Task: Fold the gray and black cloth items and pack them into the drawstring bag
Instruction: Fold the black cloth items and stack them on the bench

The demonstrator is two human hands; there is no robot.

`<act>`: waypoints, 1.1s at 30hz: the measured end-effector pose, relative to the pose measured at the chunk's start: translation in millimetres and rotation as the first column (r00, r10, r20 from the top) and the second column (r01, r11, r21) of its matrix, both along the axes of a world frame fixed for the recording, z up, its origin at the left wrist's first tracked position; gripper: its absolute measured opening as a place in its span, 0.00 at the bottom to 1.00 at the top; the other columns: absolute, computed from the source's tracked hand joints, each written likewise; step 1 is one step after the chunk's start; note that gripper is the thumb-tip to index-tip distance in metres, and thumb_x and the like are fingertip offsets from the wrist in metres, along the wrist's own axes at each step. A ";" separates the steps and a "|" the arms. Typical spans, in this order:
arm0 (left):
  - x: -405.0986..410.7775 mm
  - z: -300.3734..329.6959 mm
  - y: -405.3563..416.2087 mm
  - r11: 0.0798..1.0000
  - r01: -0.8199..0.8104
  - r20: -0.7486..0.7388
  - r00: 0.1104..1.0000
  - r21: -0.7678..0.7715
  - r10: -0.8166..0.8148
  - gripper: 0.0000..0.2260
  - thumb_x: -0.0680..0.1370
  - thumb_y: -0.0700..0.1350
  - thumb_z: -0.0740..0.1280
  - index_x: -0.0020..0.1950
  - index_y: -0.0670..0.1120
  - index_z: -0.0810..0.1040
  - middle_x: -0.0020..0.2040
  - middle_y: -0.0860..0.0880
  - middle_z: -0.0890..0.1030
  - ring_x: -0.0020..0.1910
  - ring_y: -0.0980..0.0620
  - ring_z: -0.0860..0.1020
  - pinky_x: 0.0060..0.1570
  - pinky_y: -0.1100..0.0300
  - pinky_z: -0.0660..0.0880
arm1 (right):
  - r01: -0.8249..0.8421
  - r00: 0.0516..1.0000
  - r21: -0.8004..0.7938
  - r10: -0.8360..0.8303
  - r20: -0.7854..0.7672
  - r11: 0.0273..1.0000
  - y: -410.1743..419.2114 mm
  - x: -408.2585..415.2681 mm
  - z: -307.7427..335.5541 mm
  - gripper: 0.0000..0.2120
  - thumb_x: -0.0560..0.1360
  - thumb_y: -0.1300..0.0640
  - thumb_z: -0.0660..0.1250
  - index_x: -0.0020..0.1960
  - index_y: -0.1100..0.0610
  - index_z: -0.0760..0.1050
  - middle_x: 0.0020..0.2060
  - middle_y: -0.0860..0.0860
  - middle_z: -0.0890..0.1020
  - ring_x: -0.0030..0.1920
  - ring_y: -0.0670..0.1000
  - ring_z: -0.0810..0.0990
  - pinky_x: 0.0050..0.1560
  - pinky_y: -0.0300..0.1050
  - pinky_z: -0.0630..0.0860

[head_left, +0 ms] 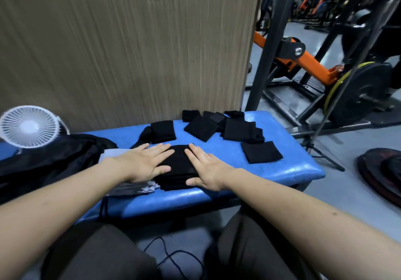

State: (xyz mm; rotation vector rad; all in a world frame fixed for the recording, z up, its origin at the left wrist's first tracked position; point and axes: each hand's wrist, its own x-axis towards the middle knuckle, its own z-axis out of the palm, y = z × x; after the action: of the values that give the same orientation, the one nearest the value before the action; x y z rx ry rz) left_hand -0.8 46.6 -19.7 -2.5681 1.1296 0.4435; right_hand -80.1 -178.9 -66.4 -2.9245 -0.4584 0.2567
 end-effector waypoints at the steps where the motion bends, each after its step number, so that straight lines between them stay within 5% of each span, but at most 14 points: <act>1: -0.2 -0.6 0.5 1.000 -0.008 -0.015 1.000 -0.014 0.008 0.36 0.74 0.69 0.36 0.80 0.55 0.39 0.80 0.55 0.39 0.78 0.59 0.40 0.77 0.53 0.40 | -0.008 1.000 -0.004 0.008 0.010 1.000 -1.0 1.1 -2.1 0.45 0.79 0.36 0.58 0.80 0.59 0.37 0.79 0.57 0.38 0.80 0.56 0.42 0.78 0.53 0.49; 12: 1.7 -15.4 13.8 0.974 -0.036 -0.080 0.997 -0.222 0.019 0.28 0.83 0.61 0.46 0.81 0.54 0.43 0.80 0.54 0.40 0.78 0.57 0.38 0.77 0.56 0.39 | -0.016 0.999 0.059 0.014 0.033 0.998 -3.3 7.0 -9.9 0.49 0.72 0.27 0.50 0.80 0.54 0.36 0.79 0.52 0.36 0.80 0.51 0.39 0.78 0.47 0.46; 22: 6.5 -4.3 6.3 0.905 -0.066 -0.056 0.997 -0.420 0.047 0.23 0.81 0.62 0.56 0.75 0.58 0.65 0.78 0.60 0.59 0.77 0.56 0.56 0.76 0.57 0.49 | 0.031 0.998 0.173 -0.041 0.057 0.984 -7.1 0.8 -0.4 0.47 0.72 0.32 0.66 0.81 0.47 0.47 0.80 0.45 0.44 0.79 0.48 0.46 0.78 0.49 0.48; 25: 11.7 4.8 0.0 0.743 -0.229 -0.271 0.960 -0.629 0.066 0.14 0.80 0.56 0.63 0.64 0.57 0.78 0.69 0.60 0.73 0.70 0.61 0.67 0.72 0.57 0.61 | 0.039 0.996 0.264 -0.061 0.072 0.964 -12.1 -2.6 7.5 0.41 0.74 0.32 0.64 0.80 0.45 0.53 0.80 0.45 0.50 0.79 0.48 0.47 0.78 0.50 0.47; 27: 14.1 11.6 -1.4 0.600 -0.346 -0.375 0.923 -0.721 0.082 0.09 0.80 0.52 0.65 0.58 0.56 0.81 0.60 0.60 0.78 0.62 0.64 0.73 0.65 0.61 0.68 | 0.053 0.988 0.379 -0.104 0.116 0.924 -16.1 0.7 14.9 0.34 0.75 0.33 0.61 0.77 0.46 0.61 0.76 0.45 0.62 0.77 0.49 0.56 0.77 0.50 0.53; 31: 35.9 22.2 -0.6 0.467 -0.452 -0.374 0.892 -0.760 0.255 0.07 0.79 0.49 0.68 0.54 0.51 0.81 0.53 0.57 0.79 0.54 0.59 0.77 0.48 0.70 0.70 | 0.159 0.962 0.564 -0.256 0.096 0.811 -21.4 22.1 32.0 0.27 0.78 0.36 0.60 0.73 0.48 0.67 0.68 0.46 0.73 0.70 0.47 0.67 0.71 0.46 0.62; 33: 57.1 22.0 3.4 0.424 -0.486 -0.356 0.866 -0.764 0.352 0.07 0.77 0.47 0.70 0.53 0.49 0.80 0.52 0.54 0.81 0.53 0.54 0.79 0.48 0.65 0.72 | 0.181 0.950 0.574 -0.293 0.109 0.799 -21.1 40.8 41.2 0.24 0.79 0.40 0.60 0.72 0.48 0.67 0.64 0.48 0.74 0.68 0.47 0.68 0.69 0.47 0.65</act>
State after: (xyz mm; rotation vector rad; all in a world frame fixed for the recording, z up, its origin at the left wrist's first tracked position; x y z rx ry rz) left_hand 56.3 50.0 2.3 -3.8005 0.8021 0.1818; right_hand -39.3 -199.9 -25.2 -2.3903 -0.1423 -0.1767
